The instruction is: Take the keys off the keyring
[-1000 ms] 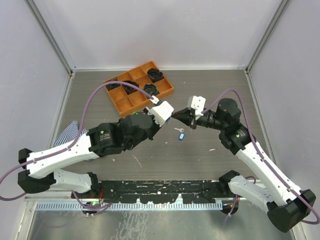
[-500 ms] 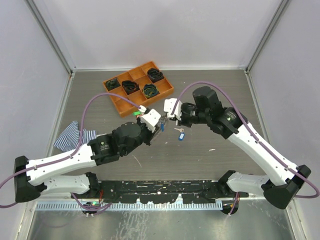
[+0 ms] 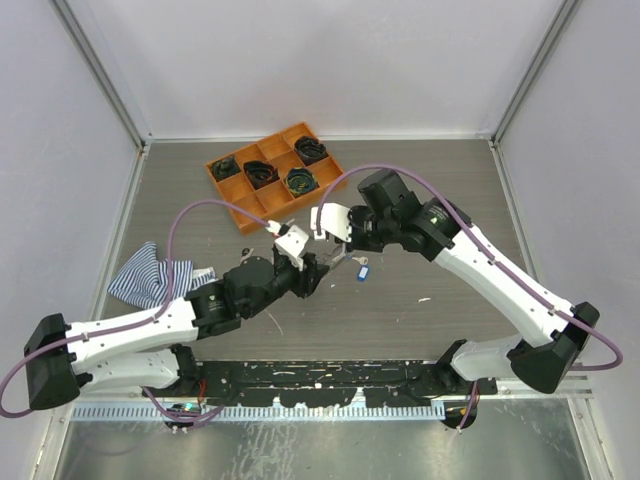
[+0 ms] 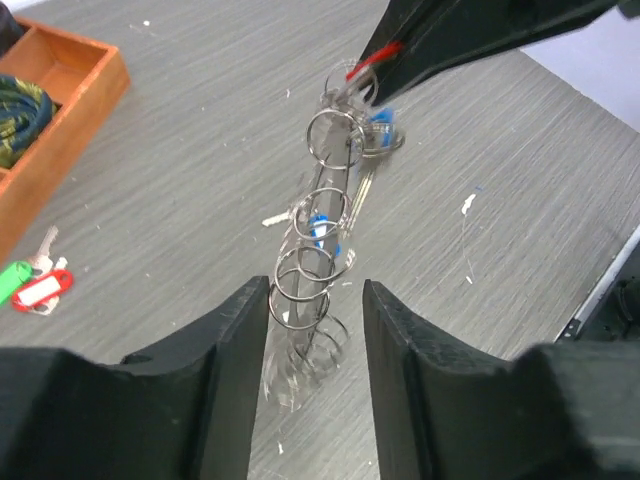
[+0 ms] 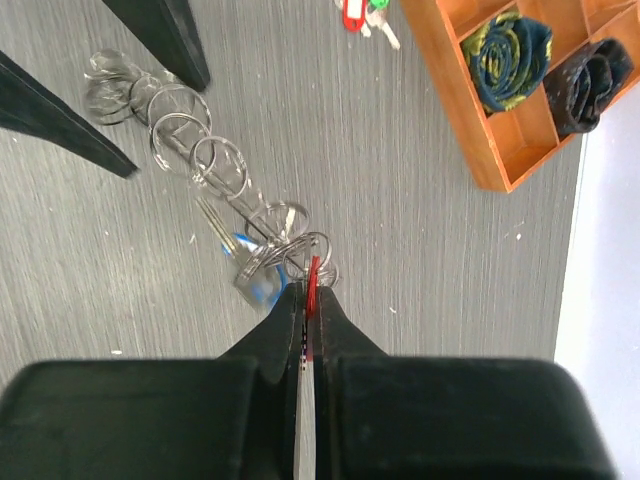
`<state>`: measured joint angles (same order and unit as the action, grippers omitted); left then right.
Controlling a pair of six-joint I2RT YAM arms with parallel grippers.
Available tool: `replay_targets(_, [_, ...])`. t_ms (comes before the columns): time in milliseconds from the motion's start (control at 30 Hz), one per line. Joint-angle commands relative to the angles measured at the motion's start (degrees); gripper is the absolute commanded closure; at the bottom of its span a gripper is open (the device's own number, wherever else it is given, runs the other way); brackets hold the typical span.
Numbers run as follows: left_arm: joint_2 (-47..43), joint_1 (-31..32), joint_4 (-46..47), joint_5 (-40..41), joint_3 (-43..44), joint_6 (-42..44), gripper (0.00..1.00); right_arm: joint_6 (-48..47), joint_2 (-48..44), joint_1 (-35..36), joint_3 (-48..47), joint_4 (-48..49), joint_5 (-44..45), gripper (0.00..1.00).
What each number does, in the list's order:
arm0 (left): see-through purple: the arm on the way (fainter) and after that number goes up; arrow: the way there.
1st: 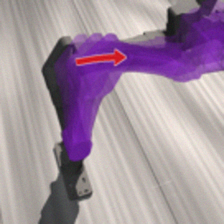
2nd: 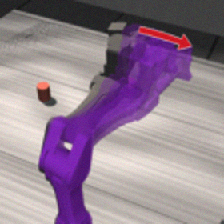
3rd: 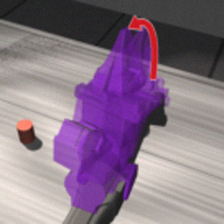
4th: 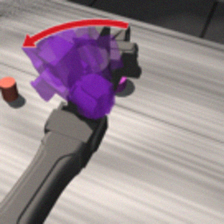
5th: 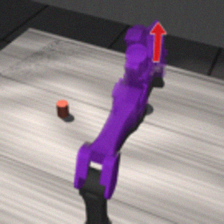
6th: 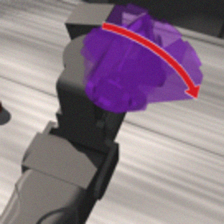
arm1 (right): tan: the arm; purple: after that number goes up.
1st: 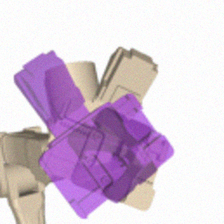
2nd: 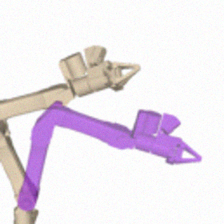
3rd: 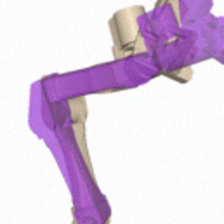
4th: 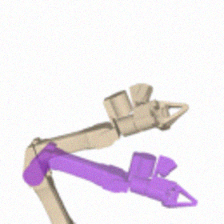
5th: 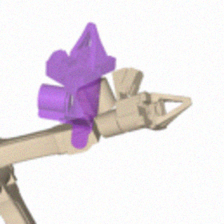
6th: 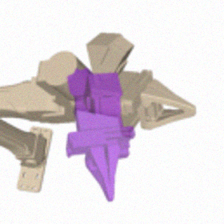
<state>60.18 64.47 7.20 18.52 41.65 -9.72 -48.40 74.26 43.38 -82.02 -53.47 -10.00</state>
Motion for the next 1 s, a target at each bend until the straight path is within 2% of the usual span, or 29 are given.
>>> replay_targets(0, [-3.57, -0.31, 8.97, -0.97, -4.20, -5.98, 0.52, -3.00, 0.09, 0.09, -3.62, -0.91, 3.34, 0.99])
replay_targets(167, [-9.70, -0.31, 13.88, -4.00, -13.70, -8.06, 0.42, -5.32, 0.09, 0.07, -3.26, -1.10, 3.57, 0.99])
replay_targets(333, [-16.58, -0.28, 19.63, -8.54, -19.77, -5.17, 0.39, -10.85, -0.99, 0.02, -1.27, -1.35, 5.01, 0.99])
replay_targets(500, [-20.25, -0.35, 20.14, -10.31, -19.65, 1.69, 0.39, -16.06, -0.76, 0.03, -0.62, -3.39, 6.30, 0.99])
replay_targets(700, [-19.39, -0.44, 23.89, -10.78, -19.22, 6.59, 0.38, -24.86, -2.84, 0.00, -0.71, -3.33, 6.34, 0.99])
replay_targets(900, [-15.86, -2.06, 30.47, -12.40, -17.91, 9.18, 0.37, -36.77, -9.99, 0.02, 8.52, 4.10, 3.31, 0.99])
replay_targets(967, [-14.66, -3.21, 30.20, -12.92, -16.57, 10.08, 0.41, -39.93, -12.49, -0.04, 11.82, 7.01, 2.75, 0.99])
